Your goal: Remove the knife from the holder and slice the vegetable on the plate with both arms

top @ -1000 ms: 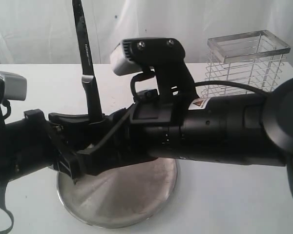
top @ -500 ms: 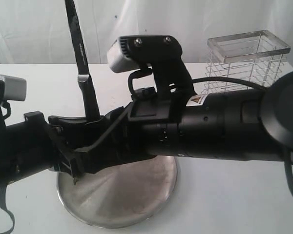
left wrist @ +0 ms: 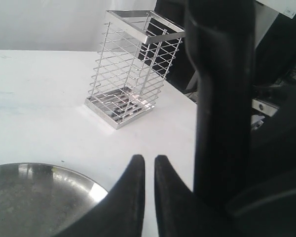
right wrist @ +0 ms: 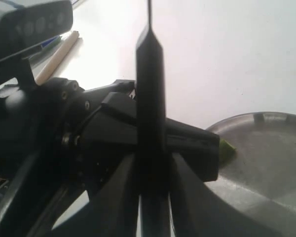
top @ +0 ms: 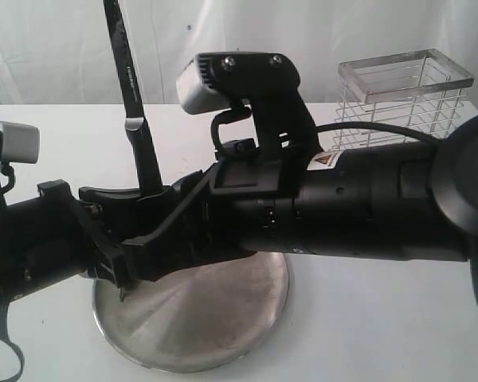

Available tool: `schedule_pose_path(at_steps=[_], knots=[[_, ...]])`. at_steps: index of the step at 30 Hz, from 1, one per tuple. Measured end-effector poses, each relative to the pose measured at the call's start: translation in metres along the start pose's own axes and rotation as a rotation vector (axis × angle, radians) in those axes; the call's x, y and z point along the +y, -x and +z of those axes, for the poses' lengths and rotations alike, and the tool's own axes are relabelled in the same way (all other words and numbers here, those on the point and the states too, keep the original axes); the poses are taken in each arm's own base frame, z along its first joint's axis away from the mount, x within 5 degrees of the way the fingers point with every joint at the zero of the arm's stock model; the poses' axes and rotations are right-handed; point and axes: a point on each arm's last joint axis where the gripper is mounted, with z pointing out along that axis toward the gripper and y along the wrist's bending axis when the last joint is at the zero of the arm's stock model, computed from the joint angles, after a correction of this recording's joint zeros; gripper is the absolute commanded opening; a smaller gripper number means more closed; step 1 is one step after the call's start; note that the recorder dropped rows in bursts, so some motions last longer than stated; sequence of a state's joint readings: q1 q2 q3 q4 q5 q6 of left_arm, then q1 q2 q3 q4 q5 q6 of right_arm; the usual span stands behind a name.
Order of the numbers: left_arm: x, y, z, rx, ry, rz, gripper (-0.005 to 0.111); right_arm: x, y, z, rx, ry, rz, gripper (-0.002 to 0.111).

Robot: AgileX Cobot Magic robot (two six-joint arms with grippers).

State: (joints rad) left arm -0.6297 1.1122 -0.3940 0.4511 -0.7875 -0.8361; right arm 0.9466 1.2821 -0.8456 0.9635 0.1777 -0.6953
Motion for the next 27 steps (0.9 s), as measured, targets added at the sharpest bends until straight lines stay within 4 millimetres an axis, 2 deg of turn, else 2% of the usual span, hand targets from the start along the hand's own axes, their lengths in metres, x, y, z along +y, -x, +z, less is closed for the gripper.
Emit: schedule_pose_path(at_steps=[7, 13, 25, 27], knots=[[0.0001, -0.0011, -0.0004, 0.001, 0.002, -0.028, 0.016, -0.0005, -0.0005, 0.0021, 0.005, -0.001, 0.001, 0.001], [0.0011, -0.0027, 0.0005, 0.008, 0.008, -0.041, 0.016, -0.001, -0.0016, 0.0046, 0.014, -0.002, 0.002, 0.012], [0.0013, -0.003, 0.0008, 0.01, 0.008, -0.044, 0.016, -0.0011, -0.0021, 0.0052, 0.018, -0.002, 0.001, 0.011], [0.0013, -0.003, 0.0008, 0.01, 0.008, -0.044, 0.016, -0.0012, -0.0024, 0.0056, 0.019, -0.002, 0.001, 0.007]])
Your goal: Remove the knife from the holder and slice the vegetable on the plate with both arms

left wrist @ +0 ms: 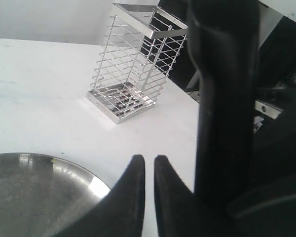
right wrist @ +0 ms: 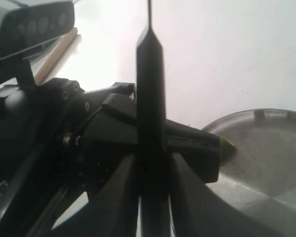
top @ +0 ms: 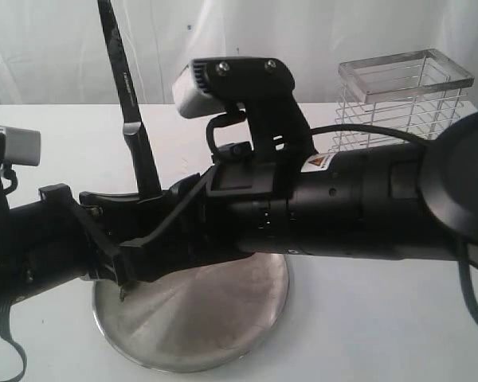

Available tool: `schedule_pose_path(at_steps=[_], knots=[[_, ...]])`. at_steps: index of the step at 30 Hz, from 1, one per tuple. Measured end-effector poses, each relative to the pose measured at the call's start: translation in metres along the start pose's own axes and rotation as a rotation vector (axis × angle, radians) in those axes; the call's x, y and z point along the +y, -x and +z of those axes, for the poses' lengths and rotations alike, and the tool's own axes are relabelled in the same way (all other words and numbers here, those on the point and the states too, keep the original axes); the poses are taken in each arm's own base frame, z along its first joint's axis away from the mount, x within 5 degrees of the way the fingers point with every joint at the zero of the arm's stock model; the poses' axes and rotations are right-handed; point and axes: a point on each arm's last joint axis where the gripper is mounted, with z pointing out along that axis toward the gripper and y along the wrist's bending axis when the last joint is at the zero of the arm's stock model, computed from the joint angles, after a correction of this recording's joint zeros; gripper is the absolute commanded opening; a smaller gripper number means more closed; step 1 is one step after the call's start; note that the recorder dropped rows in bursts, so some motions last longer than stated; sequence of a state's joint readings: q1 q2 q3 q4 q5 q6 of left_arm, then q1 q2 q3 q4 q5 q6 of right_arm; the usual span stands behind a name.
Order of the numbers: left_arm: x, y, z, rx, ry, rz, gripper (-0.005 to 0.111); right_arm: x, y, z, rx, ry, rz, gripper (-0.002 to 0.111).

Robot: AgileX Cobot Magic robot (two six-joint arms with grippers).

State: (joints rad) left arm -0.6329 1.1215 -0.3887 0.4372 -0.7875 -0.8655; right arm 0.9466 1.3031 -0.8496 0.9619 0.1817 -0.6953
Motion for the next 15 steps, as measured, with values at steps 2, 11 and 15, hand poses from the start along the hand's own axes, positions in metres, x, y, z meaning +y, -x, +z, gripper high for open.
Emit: schedule_pose_path(at_steps=[2, 11, 15], knots=[[0.0, 0.0, 0.0, 0.0, 0.0, 0.0, 0.016, -0.0001, -0.0001, 0.0006, 0.002, 0.0, 0.0, 0.0], [0.0006, -0.0007, 0.0, 0.007, 0.007, -0.002, 0.016, 0.0001, -0.0005, 0.0013, 0.008, 0.003, -0.008, 0.0], [-0.0001, -0.0044, -0.0025, 0.06, 0.025, 0.052, 0.016, 0.0015, -0.0022, -0.0034, 0.042, 0.026, -0.042, 0.0]])
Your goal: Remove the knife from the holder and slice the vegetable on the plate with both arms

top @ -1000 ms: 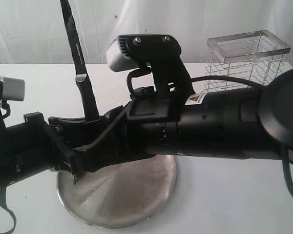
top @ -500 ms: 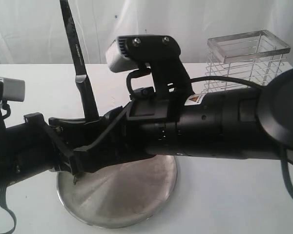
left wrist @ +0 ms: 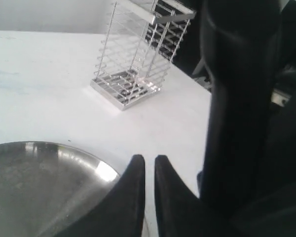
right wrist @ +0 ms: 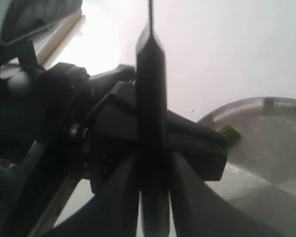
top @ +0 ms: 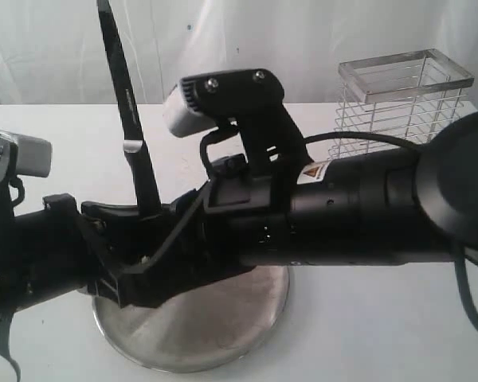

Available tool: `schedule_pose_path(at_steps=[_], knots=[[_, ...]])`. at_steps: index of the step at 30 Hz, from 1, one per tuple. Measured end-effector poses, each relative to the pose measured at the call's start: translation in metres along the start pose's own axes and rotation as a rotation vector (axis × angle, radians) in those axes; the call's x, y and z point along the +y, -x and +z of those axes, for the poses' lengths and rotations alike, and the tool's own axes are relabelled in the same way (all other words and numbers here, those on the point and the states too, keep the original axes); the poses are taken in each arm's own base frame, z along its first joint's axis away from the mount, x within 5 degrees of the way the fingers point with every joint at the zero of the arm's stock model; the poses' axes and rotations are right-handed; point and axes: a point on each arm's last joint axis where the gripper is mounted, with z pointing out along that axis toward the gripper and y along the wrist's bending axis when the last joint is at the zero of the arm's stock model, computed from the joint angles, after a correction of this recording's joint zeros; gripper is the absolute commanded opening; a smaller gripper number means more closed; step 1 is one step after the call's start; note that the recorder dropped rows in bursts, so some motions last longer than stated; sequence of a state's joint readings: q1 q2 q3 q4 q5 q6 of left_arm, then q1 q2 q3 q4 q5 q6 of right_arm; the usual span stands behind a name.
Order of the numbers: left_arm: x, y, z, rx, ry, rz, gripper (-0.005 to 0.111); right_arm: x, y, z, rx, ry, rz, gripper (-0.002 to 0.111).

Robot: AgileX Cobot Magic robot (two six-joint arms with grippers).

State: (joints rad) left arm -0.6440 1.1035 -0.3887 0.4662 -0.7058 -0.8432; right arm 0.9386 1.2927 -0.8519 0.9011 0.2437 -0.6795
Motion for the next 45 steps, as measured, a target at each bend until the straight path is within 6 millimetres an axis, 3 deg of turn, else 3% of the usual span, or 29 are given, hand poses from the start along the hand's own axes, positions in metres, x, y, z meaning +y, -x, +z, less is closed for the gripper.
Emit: schedule_pose_path(at_steps=[8, 15, 23, 27, 32, 36, 45], knots=[[-0.022, 0.018, -0.016, -0.093, -0.118, 0.155, 0.016, -0.012, -0.011, -0.008, 0.154, -0.075, 0.021, 0.0], [-0.018, 0.014, -0.016, -0.05, -0.083, 0.165, 0.016, -0.012, -0.011, -0.009, 0.158, -0.077, 0.017, 0.0], [-0.015, 0.011, -0.015, -0.016, -0.055, 0.144, 0.016, -0.017, -0.025, -0.013, 0.324, -0.126, -0.011, 0.0], [-0.025, 0.029, -0.023, -0.163, -0.122, 0.109, 0.016, -0.017, -0.029, -0.014, 0.372, -0.124, -0.012, 0.0], [-0.035, 0.071, -0.049, -0.26, -0.037, 0.182, 0.015, -0.017, -0.031, -0.015, 0.397, -0.124, -0.017, 0.0], [-0.046, 0.09, -0.058, -0.308, -0.076, 0.182, 0.0, -0.017, -0.032, -0.015, 0.403, -0.124, -0.021, 0.0], [-0.052, 0.098, -0.02, -0.225, -0.157, 0.179, 0.0, -0.02, -0.039, -0.005, 0.46, -0.125, -0.023, 0.0]])
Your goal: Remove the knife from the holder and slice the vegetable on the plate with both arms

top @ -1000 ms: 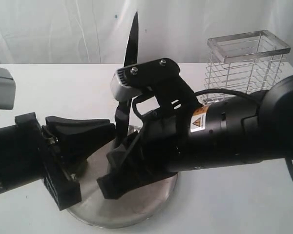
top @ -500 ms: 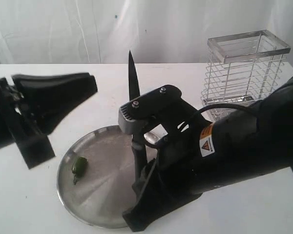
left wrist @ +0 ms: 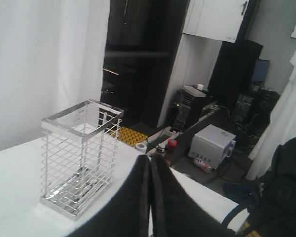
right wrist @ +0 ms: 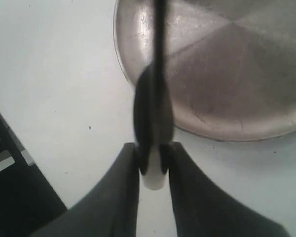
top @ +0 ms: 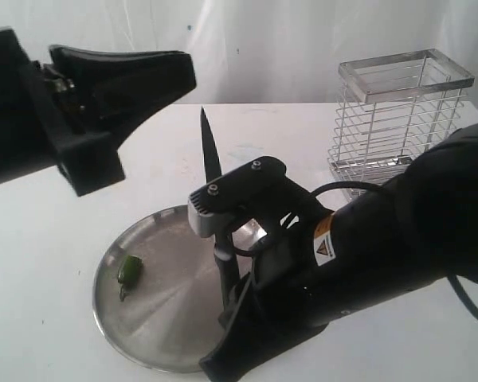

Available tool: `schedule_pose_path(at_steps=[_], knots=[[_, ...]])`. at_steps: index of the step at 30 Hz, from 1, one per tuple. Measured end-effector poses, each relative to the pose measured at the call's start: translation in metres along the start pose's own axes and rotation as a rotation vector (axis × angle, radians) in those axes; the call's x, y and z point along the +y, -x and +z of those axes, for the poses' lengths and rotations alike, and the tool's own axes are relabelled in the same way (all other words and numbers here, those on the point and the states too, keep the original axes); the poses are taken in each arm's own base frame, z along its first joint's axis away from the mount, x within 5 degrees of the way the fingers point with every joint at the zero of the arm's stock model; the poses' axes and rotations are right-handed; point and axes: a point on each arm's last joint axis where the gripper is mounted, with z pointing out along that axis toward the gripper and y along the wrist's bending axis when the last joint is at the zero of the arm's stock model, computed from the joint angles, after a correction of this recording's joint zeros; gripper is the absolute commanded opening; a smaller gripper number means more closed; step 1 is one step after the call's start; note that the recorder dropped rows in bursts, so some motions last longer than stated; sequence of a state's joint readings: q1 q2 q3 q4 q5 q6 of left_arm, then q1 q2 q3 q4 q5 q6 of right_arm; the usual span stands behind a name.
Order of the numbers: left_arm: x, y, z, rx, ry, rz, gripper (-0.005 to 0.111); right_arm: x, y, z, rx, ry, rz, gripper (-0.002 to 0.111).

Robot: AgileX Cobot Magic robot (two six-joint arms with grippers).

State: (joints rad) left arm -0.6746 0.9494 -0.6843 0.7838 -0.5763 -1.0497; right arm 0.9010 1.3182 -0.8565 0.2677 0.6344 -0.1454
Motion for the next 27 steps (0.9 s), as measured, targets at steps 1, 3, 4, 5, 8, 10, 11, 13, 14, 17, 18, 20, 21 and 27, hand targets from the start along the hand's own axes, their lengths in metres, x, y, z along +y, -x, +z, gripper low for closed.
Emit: schedule_pose_path(at_steps=[1, 3, 4, 5, 8, 10, 11, 13, 14, 17, 18, 20, 21, 27], knots=[[0.0, 0.0, 0.004, -0.002, -0.014, -0.01, 0.0, 0.0, 0.0, 0.0, 0.0, 0.0, -0.002, 0.0], [0.0, -0.001, 0.011, 0.002, -0.028, -0.027, 0.0, 0.0, 0.0, 0.0, 0.0, 0.0, -0.004, 0.0], [0.001, -0.002, 0.014, 0.01, -0.033, -0.032, 0.0, 0.0, 0.0, 0.0, -0.001, 0.0, -0.004, 0.0], [0.002, -0.004, 0.017, 0.018, -0.038, -0.039, 0.0, 0.0, 0.001, 0.0, -0.002, 0.0, -0.008, 0.0], [0.004, -0.012, 0.026, 0.04, -0.058, -0.06, 0.0, 0.0, 0.001, -0.001, -0.005, 0.0, -0.017, 0.0], [0.005, -0.017, 0.031, 0.055, -0.062, -0.067, 0.0, 0.0, 0.001, -0.001, -0.005, 0.0, -0.022, 0.0], [0.006, -0.02, 0.033, 0.066, -0.06, -0.068, 0.0, 0.0, 0.002, -0.001, -0.006, 0.0, -0.022, 0.0], [0.009, -0.026, 0.036, 0.098, -0.047, -0.062, 0.0, 0.0, 0.002, -0.001, -0.006, 0.0, -0.022, 0.0], [0.011, -0.029, 0.037, 0.119, -0.033, -0.053, 0.0, 0.0, 0.002, -0.001, -0.006, 0.0, -0.022, 0.0], [0.016, -0.035, 0.037, 0.181, 0.022, -0.018, 0.0, 0.0, 0.001, -0.001, -0.001, 0.001, -0.022, 0.0], [0.018, -0.037, 0.037, 0.198, 0.037, -0.009, 0.0, 0.0, 0.001, -0.001, 0.001, 0.001, -0.022, 0.0], [0.019, -0.038, 0.037, 0.212, 0.051, 0.006, 0.0, 0.0, 0.001, -0.001, 0.005, 0.002, -0.022, 0.0], [0.02, -0.039, 0.037, 0.216, 0.054, 0.015, 0.0, 0.0, 0.0, -0.001, 0.007, 0.002, -0.022, 0.0], [0.027, -0.044, 0.035, 0.279, 0.127, 0.059, 0.0, 0.001, -0.001, -0.001, 0.021, 0.004, -0.022, 0.0]])
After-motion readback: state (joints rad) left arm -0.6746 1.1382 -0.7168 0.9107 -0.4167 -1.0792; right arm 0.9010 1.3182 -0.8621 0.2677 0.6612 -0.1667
